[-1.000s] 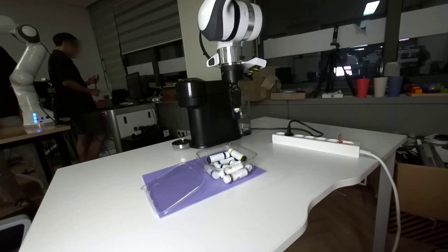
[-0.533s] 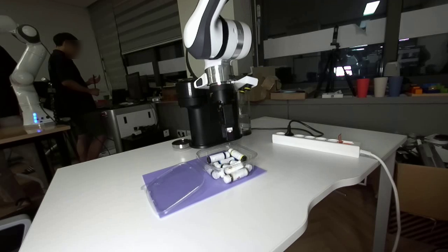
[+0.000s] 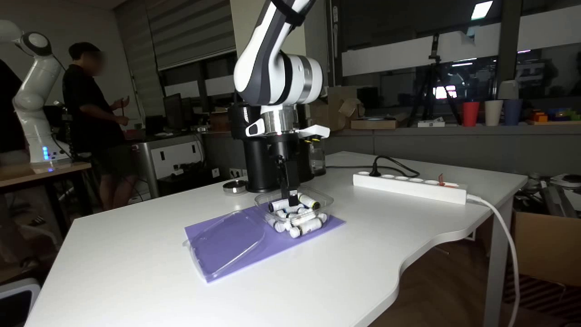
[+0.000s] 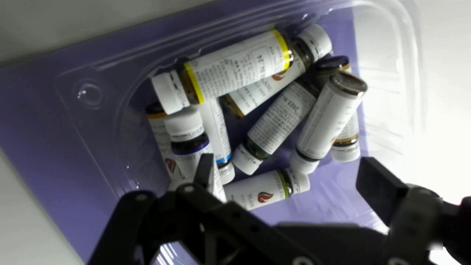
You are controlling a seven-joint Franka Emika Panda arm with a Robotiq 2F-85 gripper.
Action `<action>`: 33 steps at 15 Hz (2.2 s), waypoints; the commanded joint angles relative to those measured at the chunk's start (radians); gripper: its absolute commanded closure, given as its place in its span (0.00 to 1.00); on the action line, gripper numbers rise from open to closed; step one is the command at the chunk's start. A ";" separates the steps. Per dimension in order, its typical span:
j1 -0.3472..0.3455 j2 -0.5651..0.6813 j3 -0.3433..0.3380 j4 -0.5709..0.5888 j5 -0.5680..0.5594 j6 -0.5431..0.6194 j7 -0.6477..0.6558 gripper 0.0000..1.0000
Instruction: Remove one item from the transparent bowl and close its lid
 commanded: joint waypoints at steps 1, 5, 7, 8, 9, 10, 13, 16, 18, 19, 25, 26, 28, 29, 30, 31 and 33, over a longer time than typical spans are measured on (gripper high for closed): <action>-0.013 0.026 0.014 0.011 -0.007 0.072 -0.042 0.00; -0.015 0.034 0.013 -0.003 -0.017 0.176 -0.078 0.00; -0.016 0.041 0.015 -0.003 -0.014 0.199 -0.084 0.00; -0.017 0.044 0.015 -0.003 -0.013 0.202 -0.086 0.00; -0.017 0.046 0.016 -0.003 -0.012 0.202 -0.087 0.00; -0.018 0.047 0.016 -0.004 -0.011 0.202 -0.087 0.00; -0.015 0.049 0.012 -0.004 -0.011 0.193 -0.079 0.04; -0.017 0.042 0.014 -0.021 -0.007 0.233 -0.075 0.30; -0.021 0.033 0.018 -0.038 -0.001 0.273 -0.069 0.37; -0.023 0.025 0.022 -0.051 -0.001 0.297 -0.069 0.15; -0.040 -0.029 0.073 -0.089 0.029 0.158 -0.083 0.00; -0.035 -0.036 0.073 -0.097 0.026 0.175 -0.083 0.00; -0.026 -0.045 0.072 -0.097 0.025 0.159 -0.074 0.00; -0.023 -0.047 0.070 -0.097 0.025 0.159 -0.069 0.25; -0.022 -0.049 0.069 -0.099 0.024 0.162 -0.074 0.25; -0.022 -0.050 0.068 -0.100 0.026 0.172 -0.074 0.30; -0.034 -0.047 0.078 -0.106 0.036 0.205 -0.093 0.44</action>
